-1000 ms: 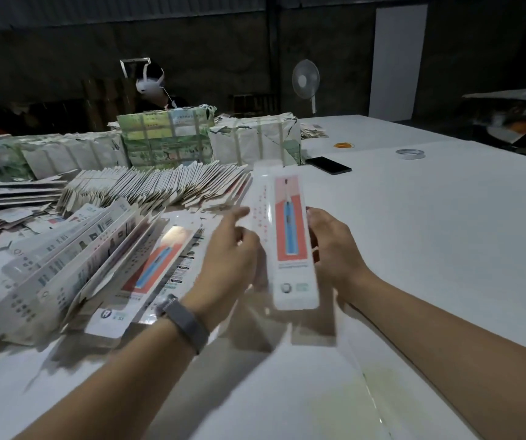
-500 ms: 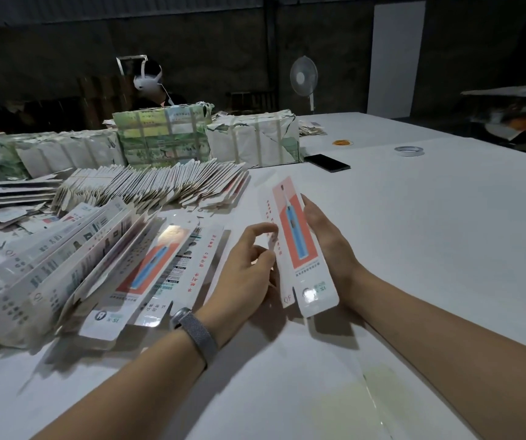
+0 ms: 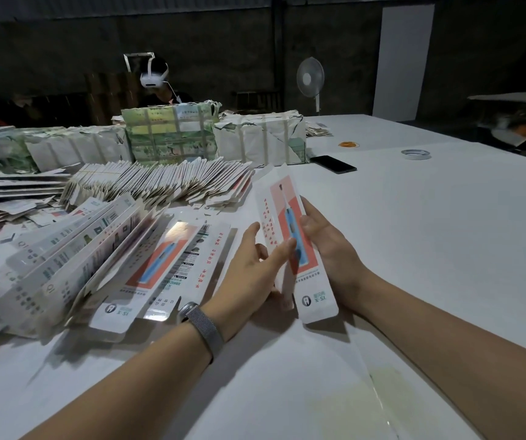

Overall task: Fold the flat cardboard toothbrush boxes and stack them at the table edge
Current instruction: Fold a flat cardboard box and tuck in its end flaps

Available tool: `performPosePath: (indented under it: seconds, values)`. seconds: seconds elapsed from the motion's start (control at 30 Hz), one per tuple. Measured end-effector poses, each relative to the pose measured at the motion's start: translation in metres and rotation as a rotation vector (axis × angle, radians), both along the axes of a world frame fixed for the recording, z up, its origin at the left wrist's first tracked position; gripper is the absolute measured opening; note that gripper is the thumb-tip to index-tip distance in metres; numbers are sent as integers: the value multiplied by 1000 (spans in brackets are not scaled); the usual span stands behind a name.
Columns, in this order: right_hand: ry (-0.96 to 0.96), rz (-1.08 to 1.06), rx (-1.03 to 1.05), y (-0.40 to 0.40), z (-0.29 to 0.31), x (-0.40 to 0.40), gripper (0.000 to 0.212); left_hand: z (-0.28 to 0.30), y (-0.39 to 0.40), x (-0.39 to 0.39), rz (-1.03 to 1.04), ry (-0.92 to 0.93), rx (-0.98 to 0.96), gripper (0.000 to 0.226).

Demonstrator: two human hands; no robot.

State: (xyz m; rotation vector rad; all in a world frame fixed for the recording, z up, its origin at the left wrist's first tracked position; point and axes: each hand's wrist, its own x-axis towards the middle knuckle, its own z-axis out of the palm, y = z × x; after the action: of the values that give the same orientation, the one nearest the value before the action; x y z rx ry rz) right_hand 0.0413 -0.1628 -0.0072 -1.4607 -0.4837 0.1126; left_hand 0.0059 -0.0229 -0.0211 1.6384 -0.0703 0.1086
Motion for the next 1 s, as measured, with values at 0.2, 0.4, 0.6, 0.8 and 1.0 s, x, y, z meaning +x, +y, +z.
performPosePath:
  seconds: [0.2,0.4,0.6,0.8,1.0]
  values:
    - [2,-15,-33,1,-2,-1,32,-4,-1,3,-17,4,-103,48]
    - [-32,8,-78,3,-2,-4,41,-4,-1,5,-32,-10,-18,59]
    - [-47,-18,-56,4,-3,-4,46,-5,-1,5,-92,-44,-40,59]
    - [30,-189,111,1,-3,2,23,-7,-3,1,-169,-68,24,53]
    - [-31,-199,35,1,-3,2,27,-2,3,1,-116,-18,-14,30]
